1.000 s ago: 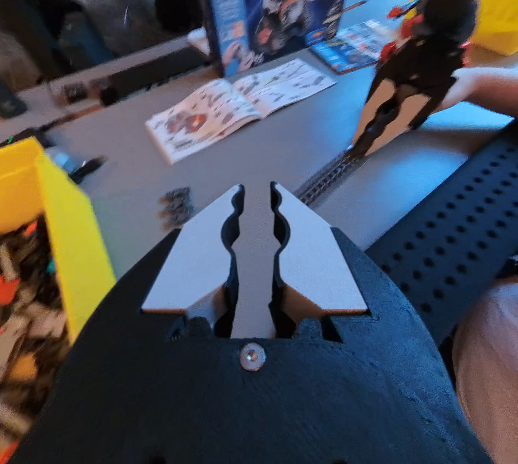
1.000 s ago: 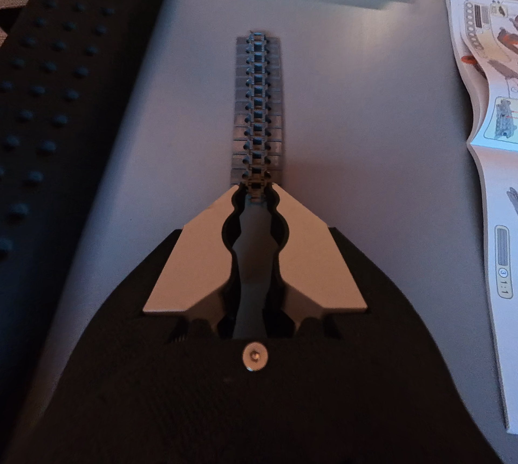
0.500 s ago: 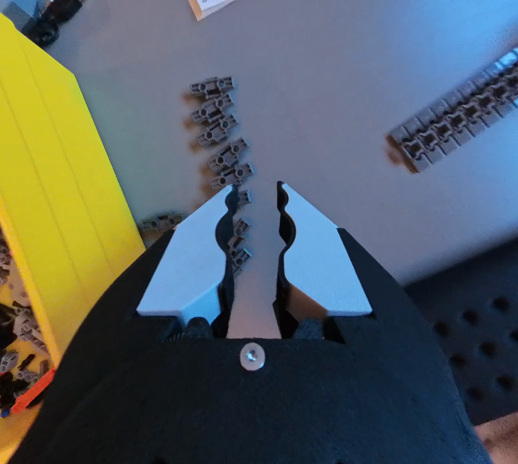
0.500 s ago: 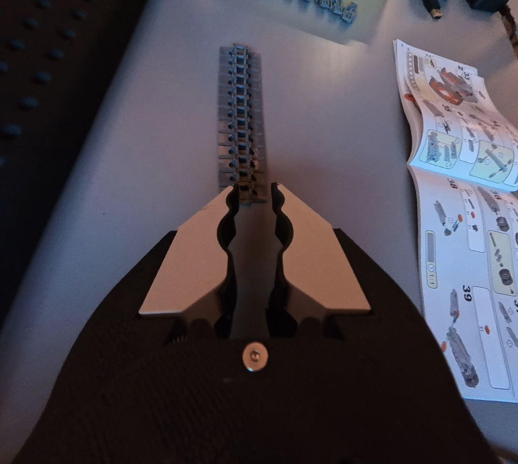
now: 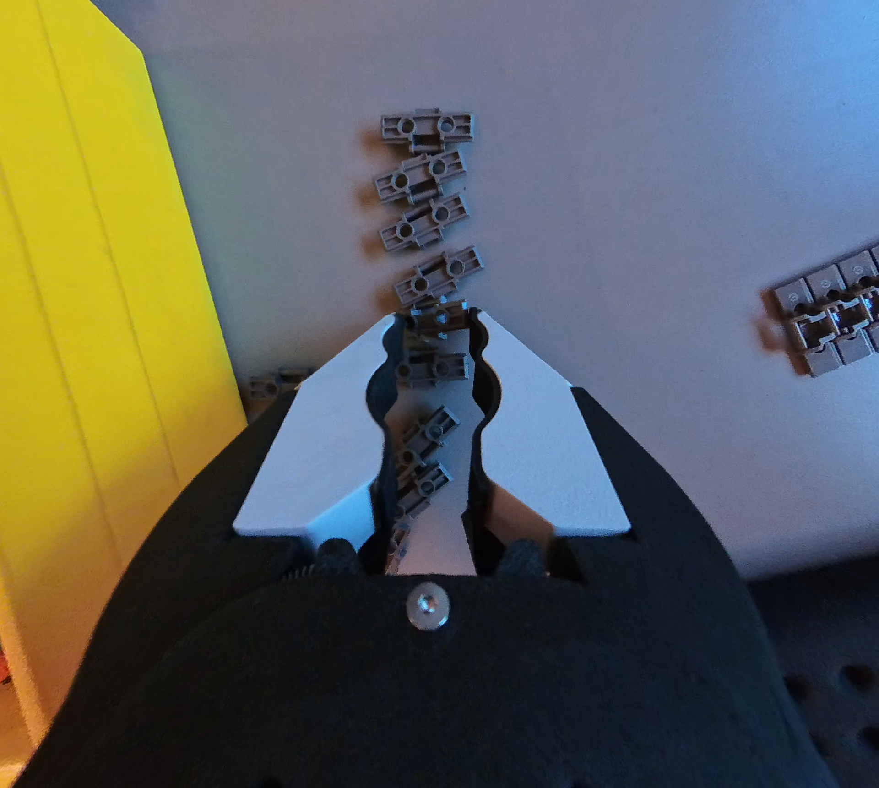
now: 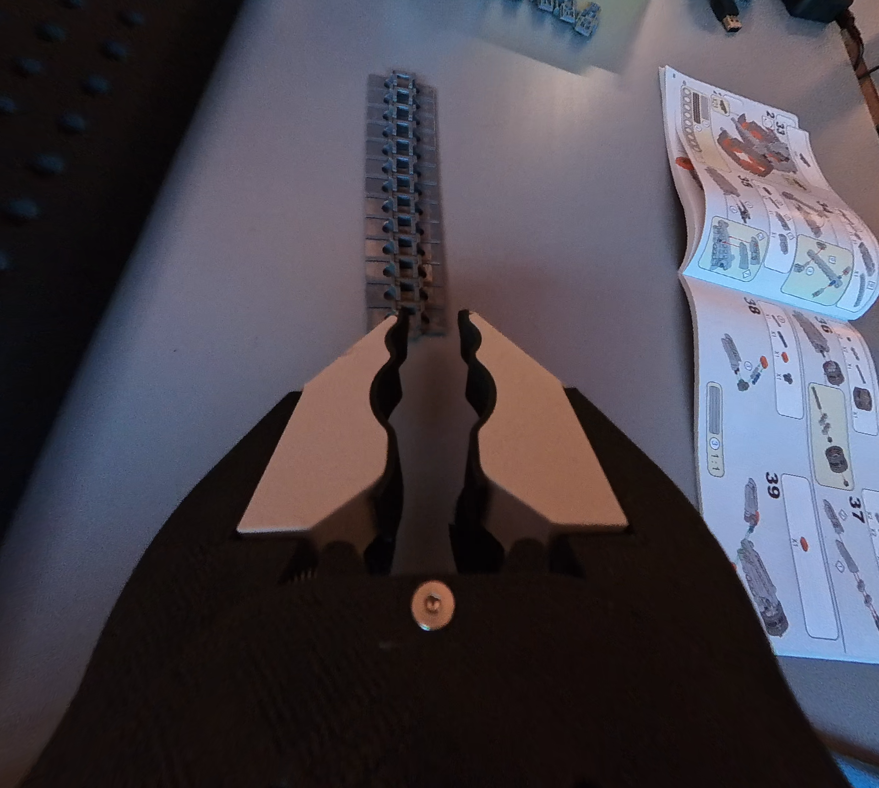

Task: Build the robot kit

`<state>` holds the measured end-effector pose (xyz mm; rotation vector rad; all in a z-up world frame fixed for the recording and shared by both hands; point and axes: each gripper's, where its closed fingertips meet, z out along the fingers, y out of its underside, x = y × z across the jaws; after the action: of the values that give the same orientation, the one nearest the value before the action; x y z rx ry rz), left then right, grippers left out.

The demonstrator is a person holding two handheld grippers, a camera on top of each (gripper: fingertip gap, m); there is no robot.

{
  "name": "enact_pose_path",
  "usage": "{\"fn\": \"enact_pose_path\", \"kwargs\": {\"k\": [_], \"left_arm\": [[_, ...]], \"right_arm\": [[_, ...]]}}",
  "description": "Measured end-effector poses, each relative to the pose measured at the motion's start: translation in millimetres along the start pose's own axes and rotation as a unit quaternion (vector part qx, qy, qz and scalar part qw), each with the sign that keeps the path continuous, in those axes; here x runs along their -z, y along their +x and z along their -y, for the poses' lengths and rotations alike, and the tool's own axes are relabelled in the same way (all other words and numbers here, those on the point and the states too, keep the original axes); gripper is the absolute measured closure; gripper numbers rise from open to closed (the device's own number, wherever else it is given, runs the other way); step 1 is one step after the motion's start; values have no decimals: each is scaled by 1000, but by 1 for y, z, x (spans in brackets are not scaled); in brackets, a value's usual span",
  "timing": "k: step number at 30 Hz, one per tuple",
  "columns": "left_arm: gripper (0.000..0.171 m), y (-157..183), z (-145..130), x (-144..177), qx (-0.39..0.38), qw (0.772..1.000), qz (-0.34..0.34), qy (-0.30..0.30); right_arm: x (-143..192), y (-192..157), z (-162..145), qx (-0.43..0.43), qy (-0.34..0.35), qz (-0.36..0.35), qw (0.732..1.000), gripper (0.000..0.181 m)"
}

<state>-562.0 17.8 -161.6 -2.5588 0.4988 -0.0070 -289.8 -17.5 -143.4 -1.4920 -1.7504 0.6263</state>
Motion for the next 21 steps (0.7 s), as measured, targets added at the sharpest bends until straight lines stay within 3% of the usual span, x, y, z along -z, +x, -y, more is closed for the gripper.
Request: {"fn": "enact_pose_path", "kwargs": {"k": [8,11,12,13,16,21], "left_arm": [[151,8,10,16,15,998,-23,58],[152,31,22,33,37,990,-86,106],[155,44,29,41,44,983,-121,129],[171,59,36,51,48,974,-162,154],[171,100,50,68,48,948,-246,194],[171,107,46,43,-26,975,-152,162]], "right_arm": [[0,1,0,5,-2,-6,1000,162],[2,5,4,16,-1,-27,999,161],[2,7,6,26,-1,-39,999,160],[3,7,10,38,2,-50,998,159],[4,3,25,72,17,-71,995,158],[-2,-6,27,99,-6,-75,992,159]]}}
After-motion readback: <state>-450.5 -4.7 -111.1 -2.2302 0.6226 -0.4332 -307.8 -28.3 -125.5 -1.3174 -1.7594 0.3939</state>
